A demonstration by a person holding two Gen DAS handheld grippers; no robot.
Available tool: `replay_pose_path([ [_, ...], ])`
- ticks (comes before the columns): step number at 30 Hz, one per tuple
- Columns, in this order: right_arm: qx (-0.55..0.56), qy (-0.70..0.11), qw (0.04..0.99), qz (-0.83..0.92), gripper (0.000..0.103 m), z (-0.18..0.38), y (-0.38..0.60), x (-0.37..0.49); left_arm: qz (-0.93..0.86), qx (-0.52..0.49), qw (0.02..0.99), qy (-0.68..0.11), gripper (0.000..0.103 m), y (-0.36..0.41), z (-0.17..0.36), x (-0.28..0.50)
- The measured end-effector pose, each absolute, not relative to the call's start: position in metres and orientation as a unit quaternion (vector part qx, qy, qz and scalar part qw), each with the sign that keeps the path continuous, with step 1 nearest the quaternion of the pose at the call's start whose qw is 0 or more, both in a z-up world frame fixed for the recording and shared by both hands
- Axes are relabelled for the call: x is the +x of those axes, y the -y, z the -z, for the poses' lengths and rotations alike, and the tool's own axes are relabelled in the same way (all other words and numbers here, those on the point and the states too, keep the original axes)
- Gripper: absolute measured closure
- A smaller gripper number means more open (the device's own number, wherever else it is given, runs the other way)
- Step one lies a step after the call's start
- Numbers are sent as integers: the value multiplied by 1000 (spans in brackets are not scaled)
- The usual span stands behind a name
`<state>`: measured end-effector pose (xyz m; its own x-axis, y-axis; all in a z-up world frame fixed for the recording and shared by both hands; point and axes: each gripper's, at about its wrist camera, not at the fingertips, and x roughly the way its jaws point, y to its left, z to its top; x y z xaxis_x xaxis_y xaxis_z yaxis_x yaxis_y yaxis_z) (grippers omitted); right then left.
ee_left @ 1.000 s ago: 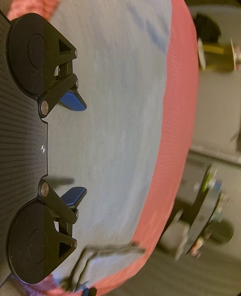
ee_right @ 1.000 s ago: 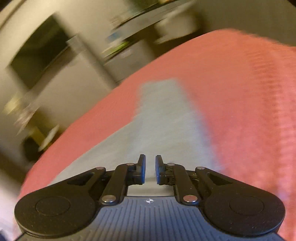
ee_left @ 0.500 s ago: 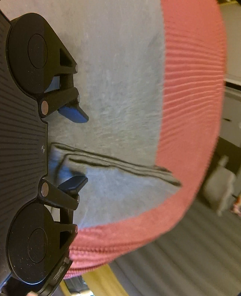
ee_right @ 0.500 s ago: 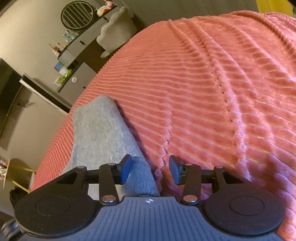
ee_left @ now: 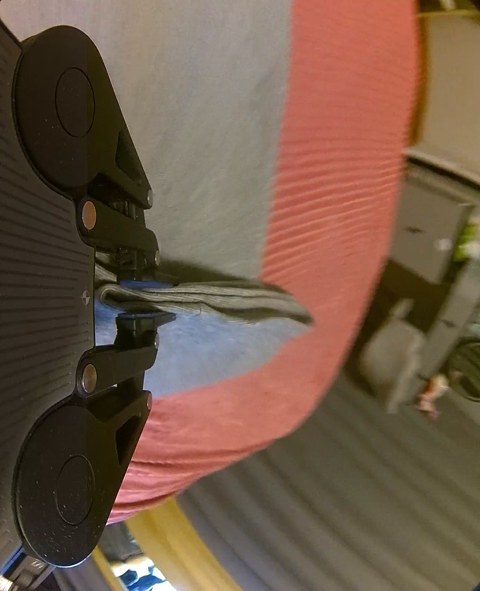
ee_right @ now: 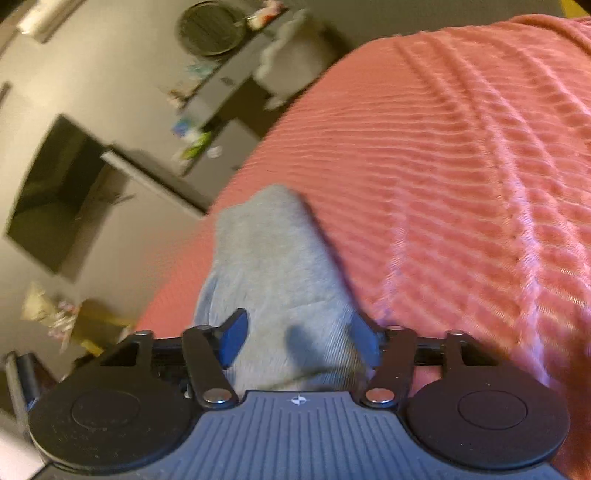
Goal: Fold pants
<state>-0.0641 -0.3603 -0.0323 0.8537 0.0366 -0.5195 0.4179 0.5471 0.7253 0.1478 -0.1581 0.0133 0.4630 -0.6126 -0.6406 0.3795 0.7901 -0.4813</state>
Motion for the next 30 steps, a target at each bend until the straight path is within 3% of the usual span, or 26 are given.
replay_pose_path([
  [5, 430, -259, 864, 30, 29, 13, 333, -71, 233, -123, 888, -378, 89, 86, -31, 103],
  [12, 428, -287, 857, -4, 30, 14, 305, -44, 154, -97, 884, -431, 88, 20, 10, 69],
  [17, 374, -277, 885, -11, 51, 5, 285, -28, 156, -134, 892, -402, 61, -1, -2, 82],
  [19, 357, -302, 884, -5, 68, 11, 278, -17, 164, -141, 890, -403, 57, 6, -3, 97],
  [27, 360, -344, 865, 60, 83, 39, 282, 10, 177, -134, 860, -458, 53, 48, 31, 165],
  [30, 364, -344, 864, 58, 83, 45, 283, 15, 184, -177, 850, -461, 54, 46, 34, 176],
])
